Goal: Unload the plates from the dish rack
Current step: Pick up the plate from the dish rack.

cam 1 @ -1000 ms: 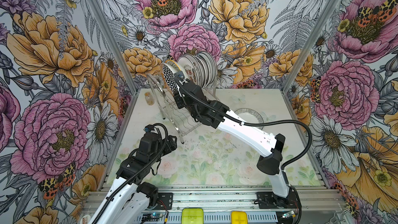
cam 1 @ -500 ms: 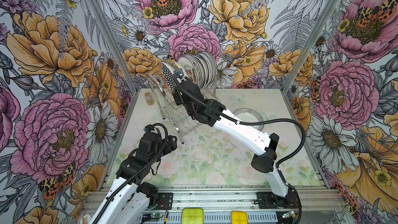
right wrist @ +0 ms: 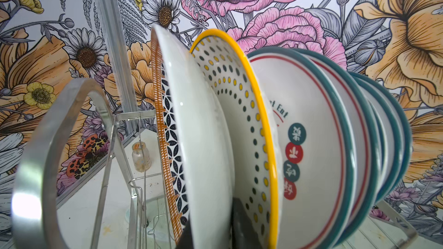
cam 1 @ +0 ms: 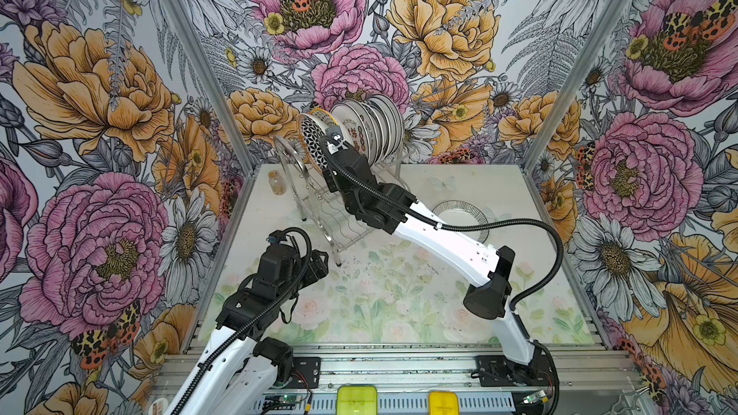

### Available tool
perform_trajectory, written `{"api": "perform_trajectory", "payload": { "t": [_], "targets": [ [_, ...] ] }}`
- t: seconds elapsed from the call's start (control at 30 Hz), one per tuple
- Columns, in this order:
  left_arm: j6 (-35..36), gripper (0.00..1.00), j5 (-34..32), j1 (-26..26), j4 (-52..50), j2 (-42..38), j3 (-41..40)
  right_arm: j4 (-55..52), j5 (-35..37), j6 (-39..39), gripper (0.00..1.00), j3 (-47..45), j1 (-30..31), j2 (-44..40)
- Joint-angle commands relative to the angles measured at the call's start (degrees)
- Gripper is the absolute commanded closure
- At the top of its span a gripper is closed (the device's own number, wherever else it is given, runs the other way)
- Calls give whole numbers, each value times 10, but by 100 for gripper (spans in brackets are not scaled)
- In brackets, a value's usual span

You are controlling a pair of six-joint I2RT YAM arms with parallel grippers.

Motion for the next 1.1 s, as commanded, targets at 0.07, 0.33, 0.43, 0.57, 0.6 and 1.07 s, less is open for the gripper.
{"api": "perform_trajectory", "payload": {
  "t": [0.07,0.33,0.43,0.57,0.6,1.07],
  "targets": [
    [10,13,5,6,-2,3,16,8,-55,-30,96,9,6,23],
    [7,13,5,6,-2,2,15,18,-81,-53,100,12,10,20],
    [7,13,4,6,-2,4,15,35,-71,-67,100,12,12,22],
    [7,13,3,6,-2,7,18,64,-53,-90,100,12,17,21],
    [7,13,3,6,-2,7,18,72,-50,-97,100,11,19,21],
    [3,13,-4,7,-2,11,17,185,24,-193,100,11,35,17]
  ]
}}
